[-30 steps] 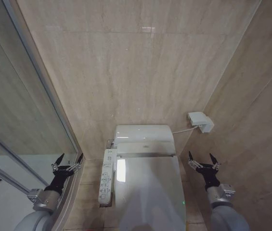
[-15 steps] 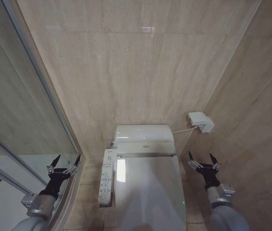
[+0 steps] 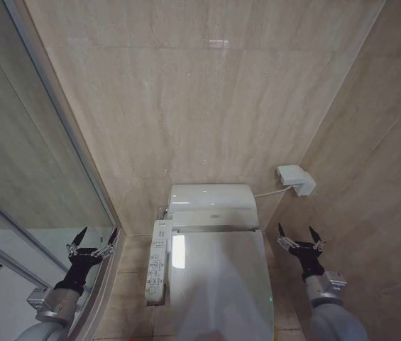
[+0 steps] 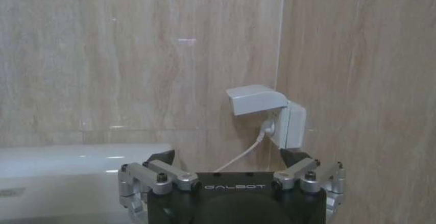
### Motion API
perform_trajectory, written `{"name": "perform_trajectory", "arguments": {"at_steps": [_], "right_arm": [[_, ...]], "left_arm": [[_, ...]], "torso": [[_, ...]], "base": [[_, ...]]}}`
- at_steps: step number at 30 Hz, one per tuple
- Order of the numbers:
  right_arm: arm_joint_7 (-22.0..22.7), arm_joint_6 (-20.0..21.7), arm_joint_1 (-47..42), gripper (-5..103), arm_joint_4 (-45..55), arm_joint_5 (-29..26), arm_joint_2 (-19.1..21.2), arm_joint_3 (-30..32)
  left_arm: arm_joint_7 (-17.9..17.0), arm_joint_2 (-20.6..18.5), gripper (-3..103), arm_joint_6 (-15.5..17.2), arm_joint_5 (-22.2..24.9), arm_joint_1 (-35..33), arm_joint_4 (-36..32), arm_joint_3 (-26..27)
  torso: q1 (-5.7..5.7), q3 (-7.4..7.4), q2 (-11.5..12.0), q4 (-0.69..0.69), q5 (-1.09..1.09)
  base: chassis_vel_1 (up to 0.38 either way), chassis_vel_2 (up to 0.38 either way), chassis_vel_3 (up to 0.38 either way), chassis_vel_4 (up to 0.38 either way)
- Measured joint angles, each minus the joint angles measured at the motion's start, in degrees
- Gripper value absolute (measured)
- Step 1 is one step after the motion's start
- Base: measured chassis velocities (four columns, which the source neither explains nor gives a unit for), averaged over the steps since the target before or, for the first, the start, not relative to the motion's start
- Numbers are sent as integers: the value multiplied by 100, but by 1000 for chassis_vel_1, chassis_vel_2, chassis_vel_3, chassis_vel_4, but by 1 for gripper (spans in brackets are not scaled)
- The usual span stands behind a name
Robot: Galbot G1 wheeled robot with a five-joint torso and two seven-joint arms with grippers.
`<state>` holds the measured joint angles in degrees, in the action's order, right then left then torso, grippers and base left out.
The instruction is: Open the toilet lid, clean the toilet bowl with a toilet brush, close the toilet lid, and flush.
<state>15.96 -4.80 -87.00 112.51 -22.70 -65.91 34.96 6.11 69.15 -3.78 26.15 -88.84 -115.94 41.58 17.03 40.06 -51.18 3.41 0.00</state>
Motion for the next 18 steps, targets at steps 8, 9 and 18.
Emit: {"name": "perform_trajectory", "arguments": {"at_steps": [8,9,18], "right_arm": [[0,0,0,100,0,0,0,0],[0,0,0,100,0,0,0,0],[0,0,0,100,0,0,0,0]], "left_arm": [[1,-3,100,2,-2,4,8,1],[1,-3,100,2,-2,5,9,1],[1,-5,100,5,-2,7,12,1]], "torso": [[0,0,0,0,0],[0,0,0,0,0],[0,0,0,0,0]], "base": [[0,0,0,0],[0,0,0,0],[0,0,0,0]]}}
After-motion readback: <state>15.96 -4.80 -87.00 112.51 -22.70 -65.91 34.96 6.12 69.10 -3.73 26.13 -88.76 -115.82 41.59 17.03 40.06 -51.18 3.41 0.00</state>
